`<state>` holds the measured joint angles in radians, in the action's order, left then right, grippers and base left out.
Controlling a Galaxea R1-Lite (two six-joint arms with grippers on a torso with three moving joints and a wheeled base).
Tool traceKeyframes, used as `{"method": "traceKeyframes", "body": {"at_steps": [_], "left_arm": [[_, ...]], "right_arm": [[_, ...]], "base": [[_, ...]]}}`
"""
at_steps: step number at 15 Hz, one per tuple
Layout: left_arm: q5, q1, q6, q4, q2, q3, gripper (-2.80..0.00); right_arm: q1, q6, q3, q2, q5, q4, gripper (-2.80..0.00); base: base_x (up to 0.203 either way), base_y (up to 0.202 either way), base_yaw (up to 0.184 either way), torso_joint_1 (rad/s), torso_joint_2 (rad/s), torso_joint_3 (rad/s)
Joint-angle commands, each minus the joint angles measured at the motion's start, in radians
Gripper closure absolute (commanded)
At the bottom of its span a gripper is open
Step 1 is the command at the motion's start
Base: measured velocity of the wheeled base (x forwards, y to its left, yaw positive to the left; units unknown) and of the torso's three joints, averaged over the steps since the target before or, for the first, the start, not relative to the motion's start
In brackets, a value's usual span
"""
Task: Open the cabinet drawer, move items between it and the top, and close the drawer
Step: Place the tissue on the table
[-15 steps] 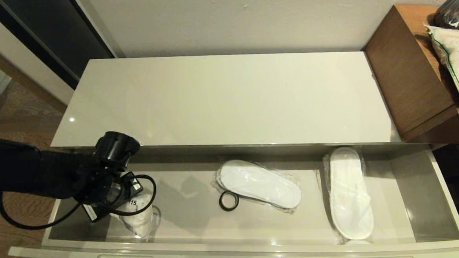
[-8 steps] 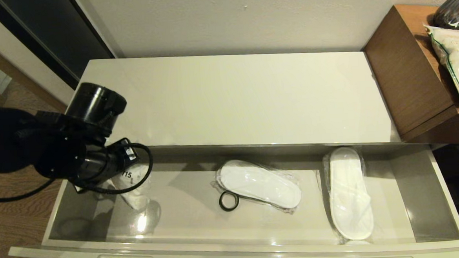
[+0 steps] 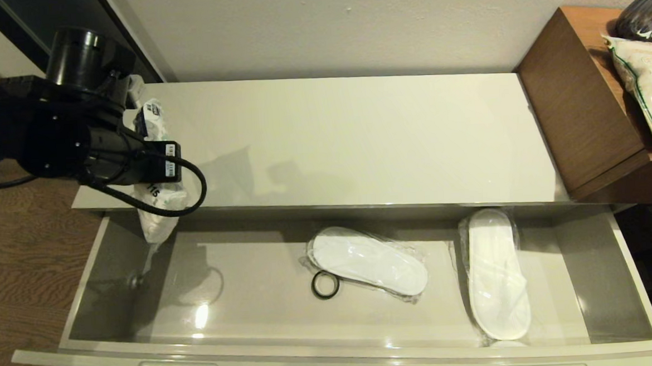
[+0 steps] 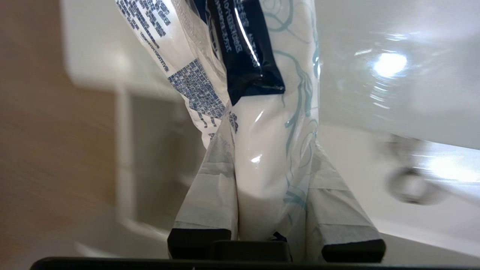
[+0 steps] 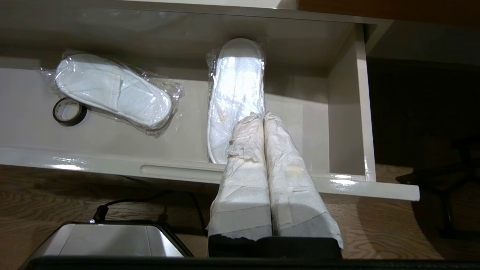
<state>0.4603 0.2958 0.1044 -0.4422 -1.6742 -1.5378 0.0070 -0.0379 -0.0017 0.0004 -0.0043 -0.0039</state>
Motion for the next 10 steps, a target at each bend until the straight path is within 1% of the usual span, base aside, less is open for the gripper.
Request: {"method": "traceKeyframes", "body": {"at_steps": [1, 2, 3, 4, 6, 7, 9, 10], "left_arm": [[-0.001, -0.048, -0.187, 0.028, -0.094, -0.04, 0.0], [-0.003, -0.062, -0.261, 0.077, -0.124, -0.04, 0.0], [-0.004, -0.069, -0.319, 0.141, -0.155, -0.039, 0.0], [-0.004, -0.072, -0.353, 0.201, -0.19, -0.048, 0.0], [-0.002, -0.071, -0.378, 0.361, -0.256, -0.095, 0.0], [0.007, -0.07, -0.381, 0.412, -0.282, -0.125, 0.0], [0.06, -0.067, -0.379, 0.435, -0.311, -0.165, 0.0], [0.067, -0.067, -0.373, 0.437, -0.32, -0.187, -1.16]], "right_arm": [[0.001, 0.0, 0.0, -0.002, 0.0, -0.001, 0.0], [0.001, 0.0, 0.0, -0.002, 0.0, -0.001, 0.0], [0.001, 0.0, 0.0, -0.002, 0.0, -0.001, 0.0], [0.001, 0.0, 0.0, -0.002, 0.0, 0.001, 0.0], [0.001, 0.0, 0.0, -0.002, 0.0, -0.001, 0.0], [0.001, 0.0, 0.0, -0.002, 0.0, 0.0, 0.0], [0.001, 0.0, 0.0, -0.002, 0.0, -0.001, 0.0], [0.001, 0.0, 0.0, -0.002, 0.0, -0.001, 0.0]], "base": [[0.0, 0.0, 0.0, 0.0, 0.0, 0.0], [0.0, 0.0, 0.0, 0.0, 0.0, 0.0], [0.0, 0.0, 0.0, 0.0, 0.0, 0.0], [0.0, 0.0, 0.0, 0.0, 0.0, 0.0], [0.0, 0.0, 0.0, 0.0, 0.0, 0.0], [0.0, 0.0, 0.0, 0.0, 0.0, 0.0], [0.0, 0.0, 0.0, 0.0, 0.0, 0.0], [0.0, 0.0, 0.0, 0.0, 0.0, 0.0]]}}
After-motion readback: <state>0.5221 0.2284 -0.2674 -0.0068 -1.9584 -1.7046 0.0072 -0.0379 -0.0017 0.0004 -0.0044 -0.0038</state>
